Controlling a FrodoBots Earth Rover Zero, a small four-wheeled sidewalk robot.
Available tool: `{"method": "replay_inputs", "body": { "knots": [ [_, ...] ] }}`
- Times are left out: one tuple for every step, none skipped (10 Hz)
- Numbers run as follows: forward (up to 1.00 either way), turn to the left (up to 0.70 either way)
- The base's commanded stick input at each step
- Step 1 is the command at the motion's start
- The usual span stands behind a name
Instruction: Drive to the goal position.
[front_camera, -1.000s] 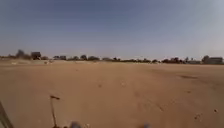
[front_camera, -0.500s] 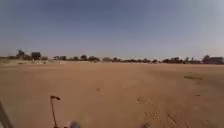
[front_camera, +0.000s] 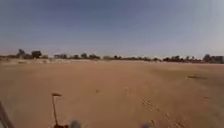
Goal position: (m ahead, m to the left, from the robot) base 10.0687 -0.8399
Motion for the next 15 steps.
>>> {"method": "replay_inputs", "body": {
  "knots": [
    [0.50, 0.00],
    [0.50, 0.00],
    [0.50, 0.00],
    [0.50, 0.00],
    [0.50, 0.00],
    [0.50, 0.00],
    [0.50, 0.00],
    [0.50, 0.00],
    [0.50, 0.00],
    [0.50, 0.00],
    [0.50, 0.00],
    [0.50, 0.00],
    [0.50, 0.00],
    [0.50, 0.00],
    [0.50, 0.00]
  ]
}}
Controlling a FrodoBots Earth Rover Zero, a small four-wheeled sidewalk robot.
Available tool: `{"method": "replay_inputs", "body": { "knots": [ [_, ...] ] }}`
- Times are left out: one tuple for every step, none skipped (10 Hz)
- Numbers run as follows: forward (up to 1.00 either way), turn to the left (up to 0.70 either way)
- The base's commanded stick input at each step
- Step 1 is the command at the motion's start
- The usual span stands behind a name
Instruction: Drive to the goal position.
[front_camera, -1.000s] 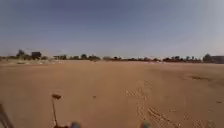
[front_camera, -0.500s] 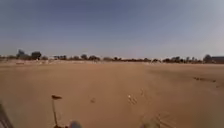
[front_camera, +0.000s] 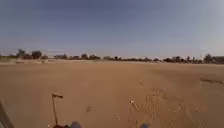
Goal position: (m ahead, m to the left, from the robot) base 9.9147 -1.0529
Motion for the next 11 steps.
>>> {"method": "replay_inputs", "body": {
  "knots": [
    [0.50, 0.00],
    [0.50, 0.00],
    [0.50, 0.00],
    [0.50, 0.00],
    [0.50, 0.00],
    [0.50, 0.00],
    [0.50, 0.00],
    [0.50, 0.00],
    [0.50, 0.00],
    [0.50, 0.00],
    [0.50, 0.00]
  ]
}}
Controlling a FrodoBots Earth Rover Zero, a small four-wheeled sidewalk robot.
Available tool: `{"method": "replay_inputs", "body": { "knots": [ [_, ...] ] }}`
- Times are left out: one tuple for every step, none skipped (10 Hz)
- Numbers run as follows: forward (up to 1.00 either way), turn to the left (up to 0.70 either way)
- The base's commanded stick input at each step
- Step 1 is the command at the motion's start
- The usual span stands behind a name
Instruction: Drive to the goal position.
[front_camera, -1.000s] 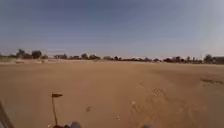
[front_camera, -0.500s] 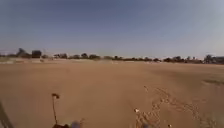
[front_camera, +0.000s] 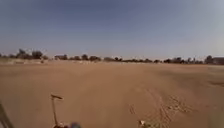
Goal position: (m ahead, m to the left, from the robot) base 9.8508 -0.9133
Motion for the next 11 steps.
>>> {"method": "replay_inputs", "body": {
  "knots": [
    [0.50, 0.00],
    [0.50, 0.00],
    [0.50, 0.00],
    [0.50, 0.00],
    [0.50, 0.00],
    [0.50, 0.00],
    [0.50, 0.00],
    [0.50, 0.00],
    [0.50, 0.00],
    [0.50, 0.00],
    [0.50, 0.00]
  ]
}}
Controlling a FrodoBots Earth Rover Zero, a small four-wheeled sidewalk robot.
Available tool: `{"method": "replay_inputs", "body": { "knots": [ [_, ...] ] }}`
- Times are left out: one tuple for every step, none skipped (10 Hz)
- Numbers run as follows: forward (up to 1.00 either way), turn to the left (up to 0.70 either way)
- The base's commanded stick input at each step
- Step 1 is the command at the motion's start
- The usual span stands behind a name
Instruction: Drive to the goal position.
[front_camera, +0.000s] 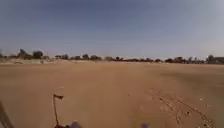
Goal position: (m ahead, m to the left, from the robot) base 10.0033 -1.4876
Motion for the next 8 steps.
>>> {"method": "replay_inputs", "body": {
  "knots": [
    [0.50, 0.00],
    [0.50, 0.00],
    [0.50, 0.00],
    [0.50, 0.00],
    [0.50, 0.00],
    [0.50, 0.00],
    [0.50, 0.00],
    [0.50, 0.00]
  ]
}}
